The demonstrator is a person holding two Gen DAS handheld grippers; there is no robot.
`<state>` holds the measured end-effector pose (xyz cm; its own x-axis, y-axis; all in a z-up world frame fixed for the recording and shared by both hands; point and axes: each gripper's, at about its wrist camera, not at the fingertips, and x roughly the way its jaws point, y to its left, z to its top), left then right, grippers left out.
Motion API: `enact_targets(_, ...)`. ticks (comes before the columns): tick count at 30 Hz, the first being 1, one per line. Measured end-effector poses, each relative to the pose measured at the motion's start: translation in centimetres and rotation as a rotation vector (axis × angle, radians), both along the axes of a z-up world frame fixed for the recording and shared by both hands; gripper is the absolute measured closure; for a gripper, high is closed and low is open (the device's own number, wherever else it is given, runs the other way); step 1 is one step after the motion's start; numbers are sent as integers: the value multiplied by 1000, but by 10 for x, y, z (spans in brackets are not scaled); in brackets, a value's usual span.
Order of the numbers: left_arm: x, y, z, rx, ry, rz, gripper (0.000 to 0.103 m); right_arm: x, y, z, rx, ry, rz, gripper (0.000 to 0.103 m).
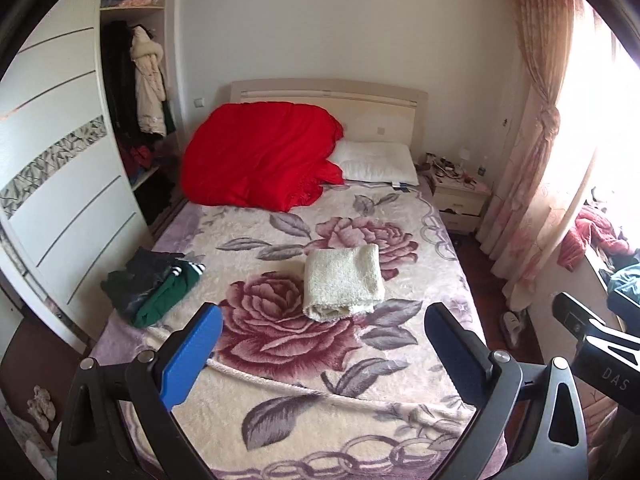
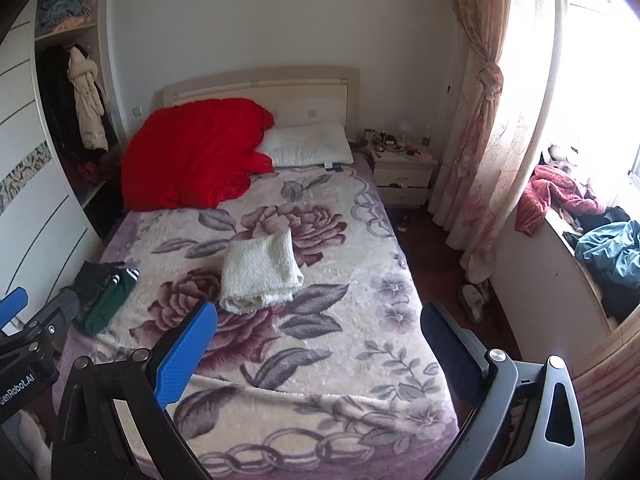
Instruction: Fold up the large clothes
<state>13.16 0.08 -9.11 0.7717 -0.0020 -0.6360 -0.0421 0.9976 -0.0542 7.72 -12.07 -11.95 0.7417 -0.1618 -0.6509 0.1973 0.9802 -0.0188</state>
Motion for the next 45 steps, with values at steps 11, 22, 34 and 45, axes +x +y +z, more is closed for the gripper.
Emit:
enact_targets(11,-21,-4,16,18,-29,20,0,-26,6,48,-12,-55,57,0)
enact_targets(22,-24,-6,21,41,-55,35,0,-27,5,60,2,-74,89,0)
enact_targets(34,-24,-8,22,40,-55,38,0,-22,1,64,0,-85,112,0)
enact_targets(45,-31,-4,25,41,-66,29,0,-22,0,65,-1,-88,120,0)
